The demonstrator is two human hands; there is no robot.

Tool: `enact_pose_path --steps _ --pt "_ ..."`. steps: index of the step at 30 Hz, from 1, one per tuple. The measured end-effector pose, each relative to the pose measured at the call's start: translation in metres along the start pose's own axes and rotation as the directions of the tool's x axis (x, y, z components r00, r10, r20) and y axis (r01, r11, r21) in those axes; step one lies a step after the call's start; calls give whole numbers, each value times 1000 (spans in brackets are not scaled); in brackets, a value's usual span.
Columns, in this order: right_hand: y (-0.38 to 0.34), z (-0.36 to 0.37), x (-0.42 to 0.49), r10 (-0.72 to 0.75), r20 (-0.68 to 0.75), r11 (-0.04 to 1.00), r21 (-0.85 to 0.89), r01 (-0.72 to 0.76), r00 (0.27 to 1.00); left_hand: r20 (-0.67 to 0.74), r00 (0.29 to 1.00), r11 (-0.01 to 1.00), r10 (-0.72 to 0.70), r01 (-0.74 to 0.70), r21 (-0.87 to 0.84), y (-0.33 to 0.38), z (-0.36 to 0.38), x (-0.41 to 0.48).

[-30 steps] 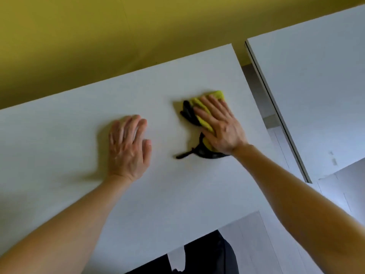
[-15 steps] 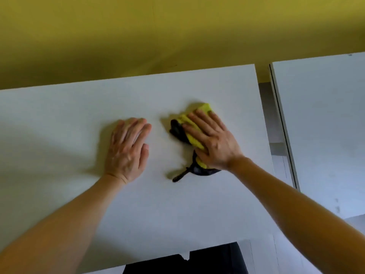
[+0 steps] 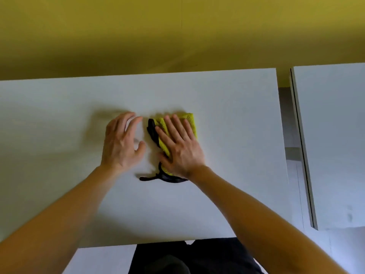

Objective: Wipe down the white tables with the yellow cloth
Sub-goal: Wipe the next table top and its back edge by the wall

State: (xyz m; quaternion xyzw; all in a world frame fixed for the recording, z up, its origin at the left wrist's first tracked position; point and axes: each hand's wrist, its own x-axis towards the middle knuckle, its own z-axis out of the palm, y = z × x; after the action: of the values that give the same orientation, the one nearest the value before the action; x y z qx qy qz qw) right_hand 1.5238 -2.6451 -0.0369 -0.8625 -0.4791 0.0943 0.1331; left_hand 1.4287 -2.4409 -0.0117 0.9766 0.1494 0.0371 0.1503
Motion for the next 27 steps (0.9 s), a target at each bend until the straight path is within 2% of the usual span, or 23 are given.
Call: enact_pose_path --steps 2,3,5,7,9,11,12,13,14,16,18,20,22,24,25,27 --pt "17 -3 0 -77 28 996 -42 79 997 238 971 997 -38 21 74 -17 -16 0" --pt "38 -8 -3 -72 12 996 -48 72 997 366 927 992 -87 48 115 -23 -21 6" --pt "96 -23 -12 69 -89 996 -58 -74 994 530 826 974 -190 89 210 -22 -27 22" --pt "151 -40 -26 320 -172 941 -54 -333 932 574 777 952 -258 103 289 -14 -28 31" --pt "179 -51 -31 547 -207 826 -25 -563 811 570 773 941 -278 101 322 -9 -27 33" --pt "161 -45 -15 696 -258 702 44 -711 670 564 776 938 -283 100 333 -8 -26 32" --pt "136 -35 -2 711 -280 684 67 -726 644 565 775 937 -283 97 336 -9 -27 31" --pt "102 -24 13 672 -296 726 82 -683 679 562 777 936 -283 96 338 -10 -28 31" --pt "65 -11 27 577 -286 811 89 -578 765 556 782 935 -283 96 342 -11 -28 31" --pt "-6 6 50 294 -163 956 69 -286 942 544 789 936 -284 104 337 -11 -29 30" --pt "-31 8 57 48 -25 998 31 -47 999 529 800 936 -283 109 336 -9 -28 28" --pt "6 5 53 -68 -34 998 -1 68 997 535 793 933 -292 114 340 -7 -29 28" --pt "71 -7 39 43 -110 999 1 -43 993 566 771 938 -293 116 328 -4 -29 31" --pt "137 -30 22 299 -184 952 -11 -306 936 581 759 941 -295 123 317 -2 -29 32" --pt "159 -41 17 436 -210 894 -10 -448 875 587 755 943 -292 123 310 -2 -29 31" --pt "169 -44 28 660 -269 735 38 -677 701 581 762 944 -287 121 308 -5 -28 32"
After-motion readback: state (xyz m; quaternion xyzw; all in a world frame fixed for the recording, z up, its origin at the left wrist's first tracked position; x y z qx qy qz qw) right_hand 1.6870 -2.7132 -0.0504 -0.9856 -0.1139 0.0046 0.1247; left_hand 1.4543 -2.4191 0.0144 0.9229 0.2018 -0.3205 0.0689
